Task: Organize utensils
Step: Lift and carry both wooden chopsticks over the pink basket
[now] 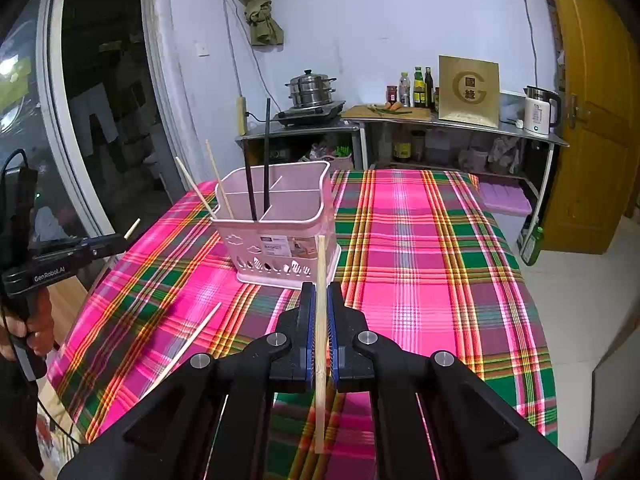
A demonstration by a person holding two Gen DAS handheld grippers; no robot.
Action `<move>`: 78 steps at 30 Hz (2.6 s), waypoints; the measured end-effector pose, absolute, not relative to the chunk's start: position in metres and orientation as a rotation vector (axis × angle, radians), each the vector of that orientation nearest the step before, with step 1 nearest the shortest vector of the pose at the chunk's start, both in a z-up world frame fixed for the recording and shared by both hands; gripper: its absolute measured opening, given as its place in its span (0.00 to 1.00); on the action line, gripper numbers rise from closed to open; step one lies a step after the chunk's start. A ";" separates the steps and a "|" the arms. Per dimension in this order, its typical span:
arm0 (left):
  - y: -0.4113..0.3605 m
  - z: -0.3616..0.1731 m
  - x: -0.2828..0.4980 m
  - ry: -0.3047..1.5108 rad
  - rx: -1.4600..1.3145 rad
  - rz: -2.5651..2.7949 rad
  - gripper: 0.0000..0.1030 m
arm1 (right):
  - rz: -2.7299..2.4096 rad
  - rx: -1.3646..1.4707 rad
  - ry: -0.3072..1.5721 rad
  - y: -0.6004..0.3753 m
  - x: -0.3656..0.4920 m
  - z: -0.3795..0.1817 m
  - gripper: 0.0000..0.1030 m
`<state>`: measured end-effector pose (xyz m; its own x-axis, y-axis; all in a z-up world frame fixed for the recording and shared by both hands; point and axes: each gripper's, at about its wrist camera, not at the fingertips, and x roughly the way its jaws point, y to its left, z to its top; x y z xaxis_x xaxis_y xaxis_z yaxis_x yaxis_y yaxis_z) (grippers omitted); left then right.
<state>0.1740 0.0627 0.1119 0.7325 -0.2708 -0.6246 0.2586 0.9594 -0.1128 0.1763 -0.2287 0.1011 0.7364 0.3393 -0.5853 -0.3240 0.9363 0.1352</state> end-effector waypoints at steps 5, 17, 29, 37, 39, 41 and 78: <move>0.066 0.115 0.173 0.682 -0.027 -0.289 0.06 | 0.368 0.019 0.643 -0.228 0.173 0.103 0.05; 0.071 0.110 0.182 0.689 -0.061 -0.286 0.06 | 0.367 0.022 0.643 -0.230 0.170 0.105 0.05; 0.072 0.109 0.180 0.699 -0.072 -0.303 0.06 | 0.370 0.018 0.646 -0.229 0.172 0.103 0.05; 0.071 0.113 0.173 0.681 -0.065 -0.316 0.06 | 0.369 0.016 0.640 -0.230 0.171 0.105 0.05; 0.071 0.116 0.169 0.669 -0.063 -0.317 0.06 | 0.370 0.015 0.635 -0.230 0.170 0.106 0.05; 0.071 0.119 0.164 0.656 -0.061 -0.322 0.06 | 0.372 0.016 0.630 -0.230 0.168 0.107 0.05; 0.039 0.179 0.182 0.595 0.016 -0.358 0.06 | 0.452 -0.032 0.498 -0.188 0.174 0.162 0.05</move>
